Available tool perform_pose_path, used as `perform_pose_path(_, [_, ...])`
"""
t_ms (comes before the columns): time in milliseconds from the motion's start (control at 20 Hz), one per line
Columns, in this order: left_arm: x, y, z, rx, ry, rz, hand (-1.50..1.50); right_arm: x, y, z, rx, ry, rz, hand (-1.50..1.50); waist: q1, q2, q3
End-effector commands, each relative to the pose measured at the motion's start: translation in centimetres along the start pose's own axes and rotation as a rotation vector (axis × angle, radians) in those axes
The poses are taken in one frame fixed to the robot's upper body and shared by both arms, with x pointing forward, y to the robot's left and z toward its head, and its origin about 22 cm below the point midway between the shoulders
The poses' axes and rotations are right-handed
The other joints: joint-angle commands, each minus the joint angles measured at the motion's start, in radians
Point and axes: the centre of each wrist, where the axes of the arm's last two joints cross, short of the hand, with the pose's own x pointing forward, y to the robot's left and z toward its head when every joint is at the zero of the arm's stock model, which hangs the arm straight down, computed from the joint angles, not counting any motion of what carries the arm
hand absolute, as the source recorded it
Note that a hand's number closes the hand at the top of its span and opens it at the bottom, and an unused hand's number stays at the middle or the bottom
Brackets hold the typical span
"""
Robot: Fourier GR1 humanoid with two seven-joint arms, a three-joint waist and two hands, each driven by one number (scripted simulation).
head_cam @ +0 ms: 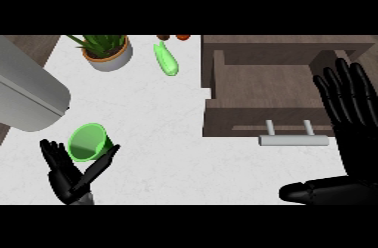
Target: Pick up the cup, place it into the drawer and close the drawer
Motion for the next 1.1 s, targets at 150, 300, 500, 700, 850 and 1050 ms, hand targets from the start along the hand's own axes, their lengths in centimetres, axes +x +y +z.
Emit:
perform_pose_path(150, [-2.1, 0.7, -1.2, 0.003, 0.012, -0.006, -1.50, 1.1, -0.7, -0.6, -0.008, -0.019, 0.004, -1.50, -0.001, 0.001, 0.000])
perform_pose_path(300, [-2.2, 1.4, -0.7, -0.011, 0.015, -0.002, -1.50, -1.0, 1.6, 1.7, 0.013, -0.007, -0.020, -1.50, -0.001, 0.000, 0.000])
perform_pose_path(500, [-3.2, 2.5, 0.8, -0.047, 0.005, 0.031, -1.50, 1.9, -0.3, -0.4, -0.009, -0.011, -0.001, -1.50, 0.001, 0.000, 0.000])
perform_pose_path(700, [-3.1, 0.3, -0.8, -0.035, -0.006, 0.049, -1.50, 1.0, 0.3, 1.9, 0.003, 0.005, 0.000, -1.50, -0.002, 0.000, 0.000])
perform_pose_path(850, [-3.7, 2.2, -2.0, -0.030, 0.003, 0.093, -1.50, 2.5, 2.2, 0.4, -0.002, -0.011, 0.003, -1.50, -0.002, 0.000, 0.000])
perform_pose_path(1050, [-3.3, 0.8, -2.8, -0.019, -0.003, 0.113, -1.50, 1.5, 1.0, 0.0, 0.009, -0.009, -0.011, -1.50, -0.001, 0.000, 0.000])
